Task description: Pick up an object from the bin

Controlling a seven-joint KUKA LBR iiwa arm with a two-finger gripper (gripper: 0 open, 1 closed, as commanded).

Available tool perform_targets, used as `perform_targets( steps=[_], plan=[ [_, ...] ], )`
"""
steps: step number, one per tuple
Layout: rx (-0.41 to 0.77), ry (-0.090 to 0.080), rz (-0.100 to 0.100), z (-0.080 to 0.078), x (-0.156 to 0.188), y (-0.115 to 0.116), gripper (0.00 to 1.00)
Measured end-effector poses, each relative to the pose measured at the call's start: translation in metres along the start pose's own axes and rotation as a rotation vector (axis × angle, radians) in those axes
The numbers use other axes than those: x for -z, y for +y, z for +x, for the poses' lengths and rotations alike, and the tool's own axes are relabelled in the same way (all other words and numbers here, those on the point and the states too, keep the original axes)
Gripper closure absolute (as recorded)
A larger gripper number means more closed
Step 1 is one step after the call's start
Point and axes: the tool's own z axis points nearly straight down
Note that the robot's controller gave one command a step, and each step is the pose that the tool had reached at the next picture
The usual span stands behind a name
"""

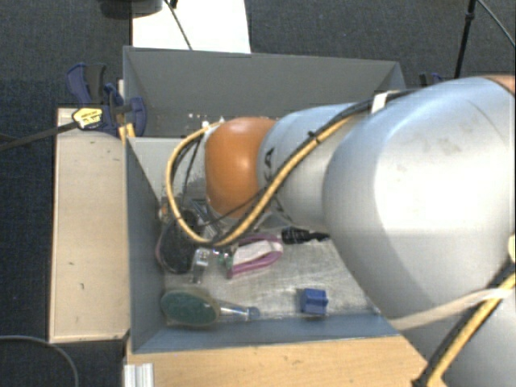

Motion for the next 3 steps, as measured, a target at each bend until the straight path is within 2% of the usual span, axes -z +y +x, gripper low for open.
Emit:
perform_targets(
  steps=[1,2,3],
  plan=[
    [-0.123,0.002,0.003,0.008,0.000,0.005,0.00],
    [-0.280,0.003,-0.001,-0.004,0.011,0.000,0.00],
    [-0.004,0.001,0.010,0.011,0.010,0.014,0.00]
  ],
)
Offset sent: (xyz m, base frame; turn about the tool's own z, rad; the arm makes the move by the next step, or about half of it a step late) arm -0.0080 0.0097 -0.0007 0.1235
